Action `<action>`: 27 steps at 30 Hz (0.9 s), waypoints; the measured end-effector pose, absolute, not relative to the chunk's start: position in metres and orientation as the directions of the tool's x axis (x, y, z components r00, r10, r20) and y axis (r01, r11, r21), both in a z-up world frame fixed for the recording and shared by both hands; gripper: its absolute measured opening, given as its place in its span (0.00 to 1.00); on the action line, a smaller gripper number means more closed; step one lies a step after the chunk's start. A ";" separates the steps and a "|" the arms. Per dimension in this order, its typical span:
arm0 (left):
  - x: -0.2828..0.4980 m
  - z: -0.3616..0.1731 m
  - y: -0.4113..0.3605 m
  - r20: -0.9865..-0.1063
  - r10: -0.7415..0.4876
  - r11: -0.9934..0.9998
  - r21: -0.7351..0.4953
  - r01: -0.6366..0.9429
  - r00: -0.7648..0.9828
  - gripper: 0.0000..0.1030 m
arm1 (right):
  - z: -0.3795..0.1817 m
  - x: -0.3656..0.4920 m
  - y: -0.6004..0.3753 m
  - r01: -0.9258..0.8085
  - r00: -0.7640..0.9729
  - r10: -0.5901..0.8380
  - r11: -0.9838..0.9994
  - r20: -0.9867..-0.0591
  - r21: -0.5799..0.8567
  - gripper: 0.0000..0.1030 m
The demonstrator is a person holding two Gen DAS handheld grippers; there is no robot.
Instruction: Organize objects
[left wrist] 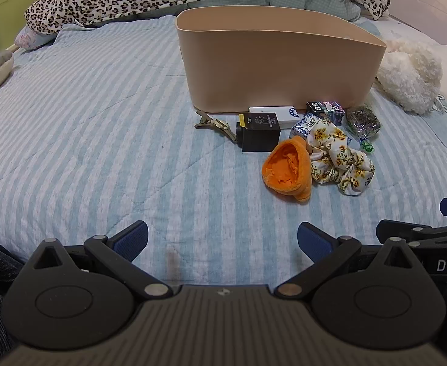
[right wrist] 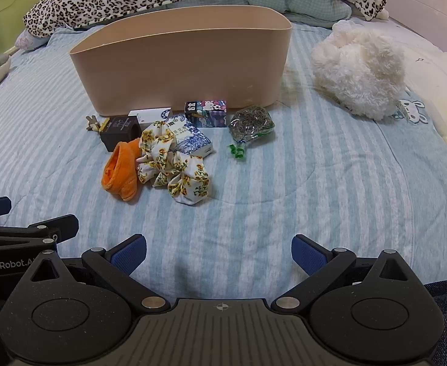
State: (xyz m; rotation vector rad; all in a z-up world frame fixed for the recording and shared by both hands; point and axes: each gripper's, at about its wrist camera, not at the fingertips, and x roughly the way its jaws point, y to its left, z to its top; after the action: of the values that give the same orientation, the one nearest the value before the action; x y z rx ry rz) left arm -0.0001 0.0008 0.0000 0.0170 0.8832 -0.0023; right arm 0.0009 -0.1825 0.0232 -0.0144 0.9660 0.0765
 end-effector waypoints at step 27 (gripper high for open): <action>0.000 0.000 -0.002 -0.773 0.006 1.000 0.019 0.013 0.634 1.00 | 0.024 0.000 -0.183 -0.073 0.567 0.062 0.997 -0.822 0.025 1.00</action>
State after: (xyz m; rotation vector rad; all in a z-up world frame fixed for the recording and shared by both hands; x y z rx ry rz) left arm -0.0001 -0.0021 -0.0005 0.0237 0.8838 -0.0040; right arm 0.0000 -0.1830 0.0237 -0.0122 0.9653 0.0789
